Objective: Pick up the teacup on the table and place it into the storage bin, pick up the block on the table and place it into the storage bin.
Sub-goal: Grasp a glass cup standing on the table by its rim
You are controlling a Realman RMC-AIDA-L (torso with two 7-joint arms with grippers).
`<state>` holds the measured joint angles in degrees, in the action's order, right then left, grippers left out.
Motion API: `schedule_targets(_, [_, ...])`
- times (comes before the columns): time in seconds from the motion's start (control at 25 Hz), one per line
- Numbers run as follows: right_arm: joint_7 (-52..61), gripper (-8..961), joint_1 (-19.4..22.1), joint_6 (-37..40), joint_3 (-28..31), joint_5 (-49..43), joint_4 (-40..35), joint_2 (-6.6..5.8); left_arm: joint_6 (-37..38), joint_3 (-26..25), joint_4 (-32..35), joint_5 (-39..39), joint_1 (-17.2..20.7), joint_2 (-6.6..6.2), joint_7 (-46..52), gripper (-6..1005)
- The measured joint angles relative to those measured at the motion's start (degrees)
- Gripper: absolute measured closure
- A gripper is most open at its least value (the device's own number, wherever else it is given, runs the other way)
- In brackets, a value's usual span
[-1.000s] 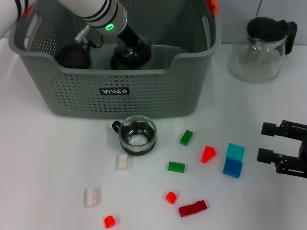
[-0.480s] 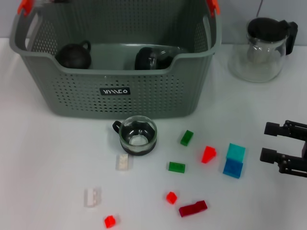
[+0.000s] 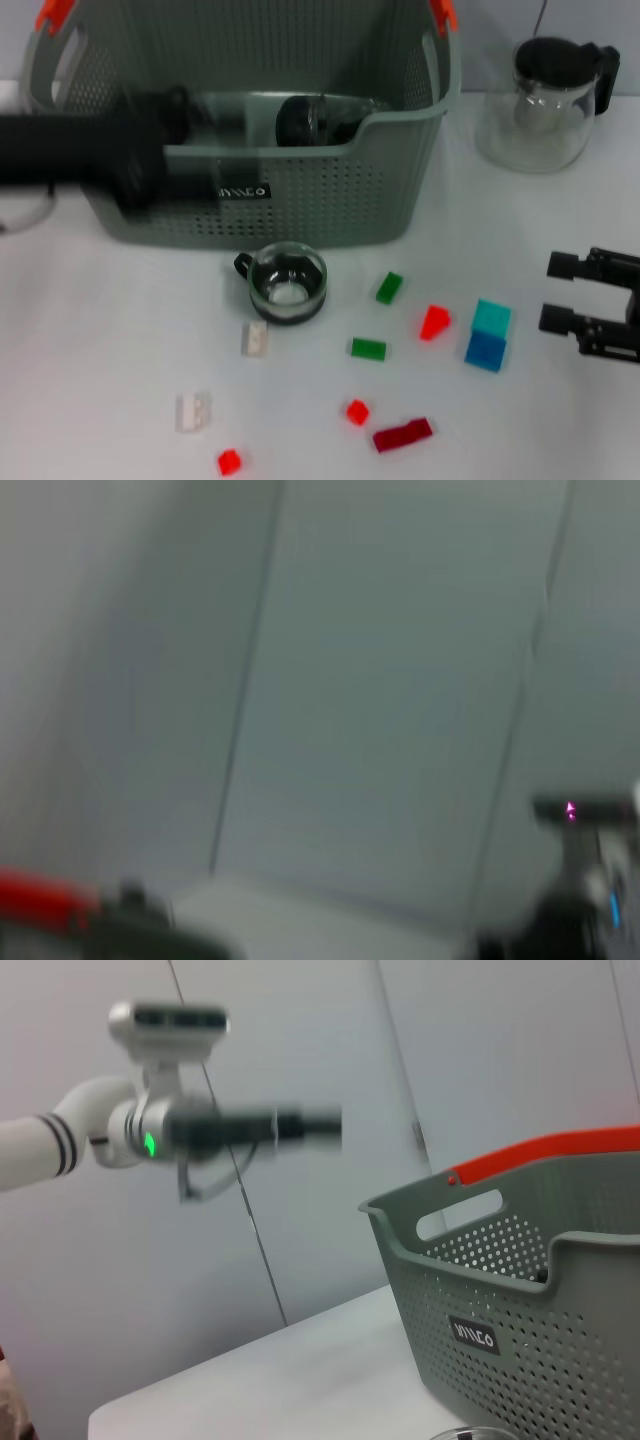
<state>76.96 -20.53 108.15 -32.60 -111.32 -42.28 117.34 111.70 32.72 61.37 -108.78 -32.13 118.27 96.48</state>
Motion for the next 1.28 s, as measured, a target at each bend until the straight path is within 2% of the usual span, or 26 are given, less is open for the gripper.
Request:
schedule_targets(0.12, [0.83, 209, -0.15, -0.67, 0.04, -0.01, 0.00, -0.06, -0.40, 5.81, 1.99, -6.61, 1.37, 1.66, -3.04, 400])
schedule_targets(0.2, [1.12, 209, -0.16, -1.23, 0.67, 0.02, 0.01, -0.08, -2.33, 10.20, 2.75, -11.62, 0.98, 2.64, -3.33, 405])
schedule_targets(0.48, [1.64, 208, 0.18, -1.25, 1.90, -0.13, 0.01, -0.17, -10.04, 22.18, 2.90, -22.23, -2.68, 4.62, -0.84, 422])
schedule_targets(0.52, [1.64, 208, 0.21, -1.14, 1.96, -0.13, 0.00, -0.17, -10.04, 22.18, 2.90, -22.23, -2.68, 4.62, -0.84, 424])
schedule_targets(0.68, [1.64, 209, 0.11, -1.01, 2.00, -0.14, 0.00, -0.18, -15.80, 27.46, 2.72, -25.25, -3.98, 5.89, -0.29, 433])
schedule_targets(0.8, [1.69, 209, 0.04, -1.01, 1.95, -0.20, 0.00, -0.18, -21.59, 31.67, 1.81, -25.74, -4.08, 6.07, 0.28, 441])
schedule_targets(0.96, [1.70, 209, 0.19, -0.97, 1.97, -0.22, 0.00, -0.18, -26.34, 33.97, 0.44, -26.00, -3.93, 5.99, 0.40, 450])
schedule_targets(1.28, [1.70, 208, 0.42, -1.22, 2.02, -0.22, 0.00, -0.18, -27.62, 34.67, 0.16, -30.70, -3.41, 6.05, 2.63, 469])
